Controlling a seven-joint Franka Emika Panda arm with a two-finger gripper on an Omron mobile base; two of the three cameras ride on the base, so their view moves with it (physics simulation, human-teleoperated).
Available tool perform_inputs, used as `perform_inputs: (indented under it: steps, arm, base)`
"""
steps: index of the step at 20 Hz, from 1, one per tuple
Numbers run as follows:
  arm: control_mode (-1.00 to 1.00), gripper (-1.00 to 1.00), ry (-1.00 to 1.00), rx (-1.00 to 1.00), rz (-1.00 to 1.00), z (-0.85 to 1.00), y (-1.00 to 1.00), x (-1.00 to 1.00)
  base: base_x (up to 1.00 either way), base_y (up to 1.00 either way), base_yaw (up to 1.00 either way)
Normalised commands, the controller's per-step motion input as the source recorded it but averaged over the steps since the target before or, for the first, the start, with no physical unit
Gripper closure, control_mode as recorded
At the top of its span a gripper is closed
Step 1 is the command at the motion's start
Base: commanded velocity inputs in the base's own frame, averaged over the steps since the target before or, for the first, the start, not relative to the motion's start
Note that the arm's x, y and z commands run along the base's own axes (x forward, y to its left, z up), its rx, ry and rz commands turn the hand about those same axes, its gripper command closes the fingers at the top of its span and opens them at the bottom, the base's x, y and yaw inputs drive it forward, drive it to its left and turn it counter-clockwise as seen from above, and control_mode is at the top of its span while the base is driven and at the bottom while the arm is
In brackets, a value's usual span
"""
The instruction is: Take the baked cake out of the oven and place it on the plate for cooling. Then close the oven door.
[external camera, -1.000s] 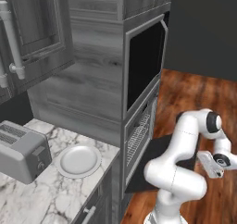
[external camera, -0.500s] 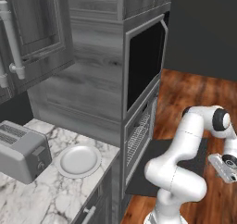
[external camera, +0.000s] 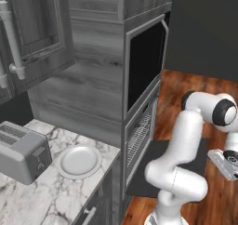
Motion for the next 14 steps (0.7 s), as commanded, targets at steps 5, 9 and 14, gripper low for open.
perform_inputs:
  steps: [5,9,14]
  arm:
    - [-1.0,-1.0,0.08,0.06,0.13,0.91,0.66,0.34]
    - [-1.0,-1.0,0.35,0.15,0.04,0.06,0.42,0.72]
    - [-1.0,-1.0,0.38,0.36,0.02,-0.31,0.29,0.93]
  base:
    - [0.0,0.0,0.0]
    - [0.0,0.0,0.0]
    - [0.0,0.0,0.0]
